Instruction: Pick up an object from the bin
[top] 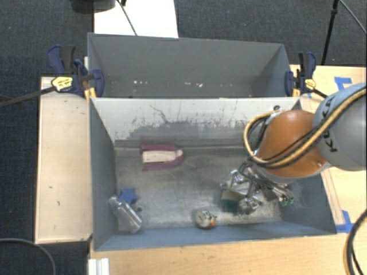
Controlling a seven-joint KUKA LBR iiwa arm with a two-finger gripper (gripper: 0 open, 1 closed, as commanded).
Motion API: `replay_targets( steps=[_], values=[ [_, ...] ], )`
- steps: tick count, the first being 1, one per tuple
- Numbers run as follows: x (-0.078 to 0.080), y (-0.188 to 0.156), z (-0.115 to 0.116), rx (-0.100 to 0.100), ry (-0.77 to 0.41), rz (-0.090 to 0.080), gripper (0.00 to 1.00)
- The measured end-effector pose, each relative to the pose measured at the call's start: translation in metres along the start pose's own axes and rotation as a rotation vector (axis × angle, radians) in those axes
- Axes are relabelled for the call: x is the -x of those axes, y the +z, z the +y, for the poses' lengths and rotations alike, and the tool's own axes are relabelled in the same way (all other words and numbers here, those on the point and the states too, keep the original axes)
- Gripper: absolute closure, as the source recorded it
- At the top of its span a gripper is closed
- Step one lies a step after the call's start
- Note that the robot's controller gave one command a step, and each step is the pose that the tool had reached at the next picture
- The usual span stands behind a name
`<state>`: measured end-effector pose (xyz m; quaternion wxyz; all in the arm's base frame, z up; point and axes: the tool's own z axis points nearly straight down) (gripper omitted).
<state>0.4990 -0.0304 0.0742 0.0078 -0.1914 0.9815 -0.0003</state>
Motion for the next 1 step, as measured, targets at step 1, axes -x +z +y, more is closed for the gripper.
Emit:
replay_targets(
  steps=[1],
  values=[
    [0.0108,-0.1671,0.0122,0.001,-0.121,0.007,1.0]
  ],
)
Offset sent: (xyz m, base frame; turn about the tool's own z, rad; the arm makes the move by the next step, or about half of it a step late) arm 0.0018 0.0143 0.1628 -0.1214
